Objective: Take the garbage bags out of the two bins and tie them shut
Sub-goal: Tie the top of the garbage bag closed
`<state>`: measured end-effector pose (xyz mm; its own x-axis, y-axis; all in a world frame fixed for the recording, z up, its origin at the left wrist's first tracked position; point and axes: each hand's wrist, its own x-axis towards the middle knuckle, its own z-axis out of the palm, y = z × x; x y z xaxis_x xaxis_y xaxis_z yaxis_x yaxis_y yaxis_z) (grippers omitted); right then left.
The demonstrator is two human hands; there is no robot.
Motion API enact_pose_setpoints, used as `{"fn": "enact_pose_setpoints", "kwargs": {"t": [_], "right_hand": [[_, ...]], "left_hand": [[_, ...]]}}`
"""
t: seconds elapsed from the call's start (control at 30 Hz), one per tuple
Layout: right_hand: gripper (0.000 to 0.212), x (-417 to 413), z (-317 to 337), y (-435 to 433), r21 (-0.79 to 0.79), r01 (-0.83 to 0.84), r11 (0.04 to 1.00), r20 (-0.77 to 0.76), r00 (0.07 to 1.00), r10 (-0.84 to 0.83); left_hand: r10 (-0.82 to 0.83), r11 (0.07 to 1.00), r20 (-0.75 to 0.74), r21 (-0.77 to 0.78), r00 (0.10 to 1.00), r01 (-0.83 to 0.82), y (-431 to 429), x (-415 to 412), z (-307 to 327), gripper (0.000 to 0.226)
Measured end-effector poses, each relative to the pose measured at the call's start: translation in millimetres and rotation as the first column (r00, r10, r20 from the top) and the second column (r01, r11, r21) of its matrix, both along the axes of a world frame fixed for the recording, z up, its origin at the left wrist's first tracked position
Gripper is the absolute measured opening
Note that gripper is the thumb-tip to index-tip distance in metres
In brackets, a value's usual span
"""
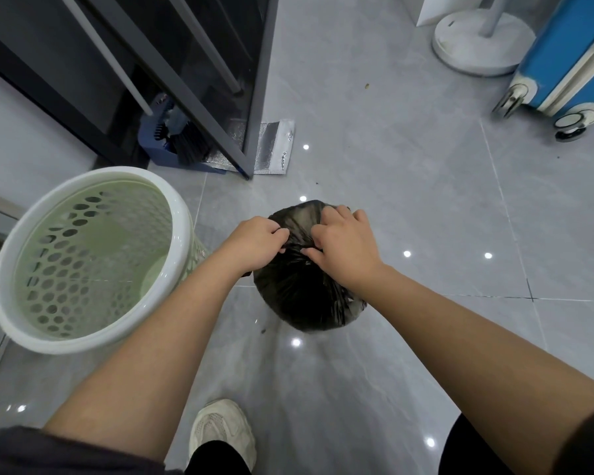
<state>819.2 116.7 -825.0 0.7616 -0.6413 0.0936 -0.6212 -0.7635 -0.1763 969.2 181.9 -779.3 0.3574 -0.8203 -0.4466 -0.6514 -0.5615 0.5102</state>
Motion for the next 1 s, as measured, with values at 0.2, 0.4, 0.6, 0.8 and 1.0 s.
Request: {"fn": "enact_pose_setpoints", "kwargs": {"t": [0.2, 0.4, 0.6, 0.8, 1.0], "right_hand": [[0.025, -4.1, 5.5, 0.8, 0.125, -0.056, 0.991, 0.033, 0.998, 0.052], [0.023, -5.5, 7.0, -0.4, 0.247, -0.008, 0.969, -0.056, 0.998, 0.023], [0.019, -9.5, 5.1, -4.0, 0.426, -0.09, 0.9, 0.013, 0.996, 0.094], [0.015, -8.5, 4.5, -7.0, 0.305, -0.176, 0.936, -0.029, 0.981, 0.194], [0.013, 0.1, -1.1, -3.8, 0.262, -0.106, 0.959, -0.041, 0.992, 0.121]], "left_hand": [[-0.058, 0.998, 0.008, 0.013, 0.998, 0.058, 0.6, 0.7, 0.4, 0.038], [-0.177, 0.978, -0.027, 0.109, 0.984, 0.179, 0.6, 1.6, 1.7, 0.038], [-0.157, 0.975, -0.024, 0.152, 0.987, 0.159, 2.1, 4.7, 5.4, 0.036], [-0.049, 0.994, -0.077, 0.09, 0.996, 0.056, 4.2, 5.7, -0.3, 0.035], [-0.075, 0.994, -0.003, 0.082, 0.997, 0.075, 2.6, 7.4, 3.6, 0.037]]}}
